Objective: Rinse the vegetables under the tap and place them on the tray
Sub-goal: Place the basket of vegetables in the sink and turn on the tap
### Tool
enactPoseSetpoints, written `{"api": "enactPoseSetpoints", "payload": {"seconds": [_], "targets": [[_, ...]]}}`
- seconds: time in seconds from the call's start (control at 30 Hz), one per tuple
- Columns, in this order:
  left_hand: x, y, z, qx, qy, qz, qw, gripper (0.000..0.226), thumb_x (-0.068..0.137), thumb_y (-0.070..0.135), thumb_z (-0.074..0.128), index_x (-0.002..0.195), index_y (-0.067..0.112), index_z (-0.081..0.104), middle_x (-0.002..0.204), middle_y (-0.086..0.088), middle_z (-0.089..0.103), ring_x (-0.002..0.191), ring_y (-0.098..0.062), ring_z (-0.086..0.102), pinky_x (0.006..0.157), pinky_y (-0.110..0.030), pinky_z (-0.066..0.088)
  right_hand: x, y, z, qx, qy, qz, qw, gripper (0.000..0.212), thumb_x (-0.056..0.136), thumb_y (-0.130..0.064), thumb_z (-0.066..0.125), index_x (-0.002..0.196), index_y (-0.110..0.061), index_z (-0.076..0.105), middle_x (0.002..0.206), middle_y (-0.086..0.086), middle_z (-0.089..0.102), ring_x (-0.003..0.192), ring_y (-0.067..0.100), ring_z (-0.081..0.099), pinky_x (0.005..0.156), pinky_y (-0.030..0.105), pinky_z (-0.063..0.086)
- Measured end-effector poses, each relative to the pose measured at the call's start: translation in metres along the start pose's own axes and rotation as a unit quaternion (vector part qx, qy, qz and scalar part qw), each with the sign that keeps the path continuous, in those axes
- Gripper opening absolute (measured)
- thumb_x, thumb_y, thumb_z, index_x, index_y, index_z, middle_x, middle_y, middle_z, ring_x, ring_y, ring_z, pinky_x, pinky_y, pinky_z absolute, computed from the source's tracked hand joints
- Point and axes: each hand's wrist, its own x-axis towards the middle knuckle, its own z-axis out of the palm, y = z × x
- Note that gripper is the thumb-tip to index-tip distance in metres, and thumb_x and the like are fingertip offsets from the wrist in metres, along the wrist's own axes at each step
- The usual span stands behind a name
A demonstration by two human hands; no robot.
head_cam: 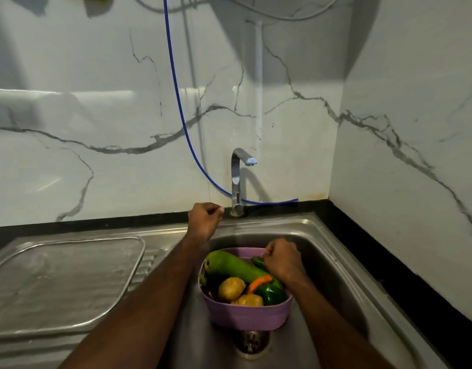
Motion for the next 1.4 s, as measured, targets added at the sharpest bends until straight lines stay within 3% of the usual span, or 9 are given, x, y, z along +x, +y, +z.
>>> {"api": "enactPoseSetpoints", "payload": {"seconds": [0.1, 0.17, 0.27, 0.47, 0.6, 0.97, 1.27, 1.4], "targets": [[0.022, 0.001, 0.011, -0.029, -0.01, -0.008, 0.999, 0.015, 0.087, 0.01, 0.074, 0.076, 0.02, 0.075, 0.081, -0.013, 0.076, 0.082, -0.031, 0.075, 0.085, -0.05, 0.06, 0.01, 0.006, 0.004, 0.01, -0.006, 0.002, 1.0, 0.01, 0.089, -0.027, 0.073, 0.081, -0.02, 0.072, 0.093, 0.004, 0.074, 0.097, 0.022, 0.07, 0.089, 0.033, 0.056], [0.033, 0.003, 0.023, -0.04, -0.009, -0.009, 0.999, 0.004, 0.084, 0.01, 0.078, 0.083, 0.014, 0.077, 0.084, -0.011, 0.076, 0.082, -0.029, 0.075, 0.084, -0.048, 0.06, 0.016, 0.013, 0.007, 0.01, 0.0, 0.011, 1.0, 0.012, 0.088, -0.029, 0.073, 0.083, -0.019, 0.072, 0.098, 0.006, 0.075, 0.101, 0.025, 0.07, 0.088, 0.029, 0.053], [0.041, 0.01, 0.039, -0.035, 0.006, 0.0, 0.999, 0.019, 0.08, 0.012, 0.082, 0.098, 0.008, 0.077, 0.092, -0.008, 0.077, 0.085, -0.022, 0.074, 0.088, -0.043, 0.06, 0.021, 0.019, 0.012, 0.007, -0.006, 0.016, 1.0, 0.014, 0.087, -0.032, 0.074, 0.087, -0.018, 0.073, 0.102, 0.007, 0.075, 0.103, 0.026, 0.069, 0.086, 0.027, 0.05], [0.051, 0.009, 0.064, 0.004, 0.043, 0.002, 0.999, 0.026, 0.077, 0.021, 0.085, 0.099, 0.009, 0.078, 0.092, -0.006, 0.077, 0.084, -0.02, 0.072, 0.089, -0.04, 0.059, 0.026, 0.024, 0.019, 0.021, -0.001, 0.013, 1.0, 0.01, 0.091, -0.029, 0.071, 0.087, -0.02, 0.071, 0.09, -0.001, 0.07, 0.086, 0.016, 0.064, 0.076, 0.024, 0.046], [0.053, 0.008, 0.068, 0.029, 0.051, 0.005, 0.998, 0.023, 0.081, 0.024, 0.081, 0.1, 0.01, 0.079, 0.093, -0.006, 0.077, 0.086, -0.02, 0.071, 0.09, -0.038, 0.058, 0.026, 0.024, 0.023, 0.021, -0.008, 0.021, 1.0, 0.012, 0.091, -0.03, 0.069, 0.09, -0.018, 0.072, 0.098, 0.003, 0.072, 0.096, 0.022, 0.068, 0.08, 0.027, 0.049], [0.054, 0.002, 0.065, -0.089, 0.052, -0.047, 0.994, 0.017, 0.076, 0.012, 0.084, 0.091, 0.007, 0.077, 0.085, -0.007, 0.076, 0.083, -0.021, 0.074, 0.086, -0.043, 0.06, 0.027, 0.023, 0.028, 0.02, -0.028, 0.022, 0.999, 0.014, 0.09, -0.031, 0.067, 0.093, -0.019, 0.073, 0.105, 0.004, 0.073, 0.102, 0.025, 0.068, 0.087, 0.032, 0.054], [0.051, 0.0, 0.066, -0.111, 0.057, -0.055, 0.991, 0.019, 0.079, 0.011, 0.082, 0.096, 0.004, 0.076, 0.083, -0.004, 0.076, 0.078, -0.016, 0.074, 0.081, -0.038, 0.062, 0.031, 0.026, 0.032, 0.03, -0.035, 0.017, 0.999, 0.01, 0.092, -0.027, 0.065, 0.094, -0.021, 0.072, 0.105, 0.003, 0.072, 0.101, 0.023, 0.068, 0.089, 0.037, 0.057], [0.046, 0.004, 0.066, -0.112, 0.063, -0.045, 0.991, 0.02, 0.08, 0.01, 0.08, 0.099, 0.004, 0.075, 0.081, 0.001, 0.073, 0.075, -0.009, 0.071, 0.077, -0.027, 0.061, 0.032, 0.027, 0.036, 0.03, -0.046, 0.01, 0.998, 0.011, 0.091, -0.028, 0.065, 0.095, -0.022, 0.073, 0.107, 0.004, 0.072, 0.102, 0.025, 0.068, 0.092, 0.041, 0.058]]}}
